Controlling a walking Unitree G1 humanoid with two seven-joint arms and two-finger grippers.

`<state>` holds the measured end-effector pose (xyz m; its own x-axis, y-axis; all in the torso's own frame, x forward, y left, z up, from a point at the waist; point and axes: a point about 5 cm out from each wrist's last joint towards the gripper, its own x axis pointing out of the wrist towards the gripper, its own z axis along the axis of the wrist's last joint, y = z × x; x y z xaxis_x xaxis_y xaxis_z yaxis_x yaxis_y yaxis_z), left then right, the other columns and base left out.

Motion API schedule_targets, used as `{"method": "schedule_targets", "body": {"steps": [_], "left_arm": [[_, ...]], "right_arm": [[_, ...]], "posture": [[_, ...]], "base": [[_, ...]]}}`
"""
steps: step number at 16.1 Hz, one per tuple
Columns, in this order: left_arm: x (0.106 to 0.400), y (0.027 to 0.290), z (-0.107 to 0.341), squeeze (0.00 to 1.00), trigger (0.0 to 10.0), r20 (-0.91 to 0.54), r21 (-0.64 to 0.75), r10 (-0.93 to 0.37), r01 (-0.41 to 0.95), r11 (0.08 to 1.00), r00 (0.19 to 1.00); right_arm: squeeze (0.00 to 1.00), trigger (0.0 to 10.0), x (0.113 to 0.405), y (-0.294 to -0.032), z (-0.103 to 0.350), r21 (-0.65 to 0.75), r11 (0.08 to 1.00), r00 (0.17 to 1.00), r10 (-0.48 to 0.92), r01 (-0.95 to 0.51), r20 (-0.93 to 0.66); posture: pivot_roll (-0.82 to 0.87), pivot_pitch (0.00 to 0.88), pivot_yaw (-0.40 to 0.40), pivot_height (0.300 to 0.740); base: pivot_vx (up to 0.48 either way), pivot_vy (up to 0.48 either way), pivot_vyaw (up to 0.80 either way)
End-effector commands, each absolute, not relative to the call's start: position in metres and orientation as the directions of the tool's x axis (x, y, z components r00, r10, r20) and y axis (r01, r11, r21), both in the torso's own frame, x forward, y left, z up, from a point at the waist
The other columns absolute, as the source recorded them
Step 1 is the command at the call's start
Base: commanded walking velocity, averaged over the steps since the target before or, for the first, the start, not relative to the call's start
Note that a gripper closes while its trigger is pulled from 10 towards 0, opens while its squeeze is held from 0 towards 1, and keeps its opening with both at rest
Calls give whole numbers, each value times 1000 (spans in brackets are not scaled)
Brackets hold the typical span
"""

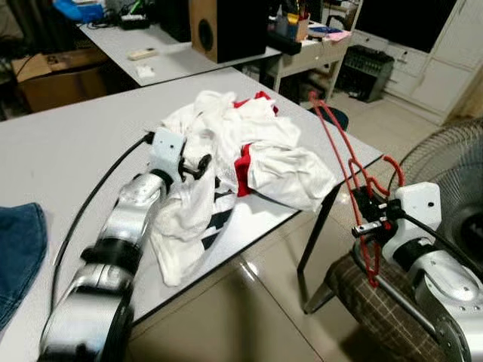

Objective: Hang hanger

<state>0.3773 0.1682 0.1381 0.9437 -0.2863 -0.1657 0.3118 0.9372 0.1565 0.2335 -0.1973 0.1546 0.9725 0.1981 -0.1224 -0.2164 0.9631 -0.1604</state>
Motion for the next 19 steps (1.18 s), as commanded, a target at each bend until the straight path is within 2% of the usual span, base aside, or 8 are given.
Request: {"method": "schedule_targets", "body": {"steps": [1, 2, 3, 7, 8, 11, 19], "left_arm": [[382, 167, 139, 0, 7451, -178, 142, -275, 301, 943, 945], [385, 167, 137, 0, 1059, -198, 145, -260, 291, 946, 945], [386, 168, 134, 0, 78, -215, 154, -239, 275, 949, 947], [385, 159, 125, 0, 0, -239, 124, -290, 325, 938, 927], [384, 158, 123, 0, 0, -252, 152, -292, 336, 930, 922], [385, 170, 121, 0, 0, -272, 206, -204, 264, 942, 940], [387, 171, 125, 0, 0, -249, 177, -191, 239, 955, 949]], "right_arm": [[0, 10000, 231, -200, 162, -177, 963, 976, 188, -205, -107], [0, 10000, 229, -201, 162, -179, 963, 977, 184, -201, -108], [0, 10000, 228, -202, 162, -180, 964, 978, 178, -196, -109], [0, 10000, 225, -204, 162, -178, 967, 980, 163, -181, -112], [0, 10000, 225, -203, 162, -179, 967, 980, 163, -181, -113], [0, 10000, 228, -202, 163, -177, 966, 979, 172, -189, -110], [0, 10000, 230, -201, 163, -178, 965, 979, 176, -193, -105]], "posture": [[-228, 0, -2, 740], [-235, 0, 3, 740], [-239, 0, 6, 740], [-245, 0, 7, 740], [-244, 0, 6, 740], [-235, 0, -4, 740], [-239, 0, 0, 740]], "base": [[0, 0, 0], [0, 0, 0], [0, 0, 0], [0, 0, 0], [0, 0, 0], [0, 0, 0], [0, 0, 0]]}}
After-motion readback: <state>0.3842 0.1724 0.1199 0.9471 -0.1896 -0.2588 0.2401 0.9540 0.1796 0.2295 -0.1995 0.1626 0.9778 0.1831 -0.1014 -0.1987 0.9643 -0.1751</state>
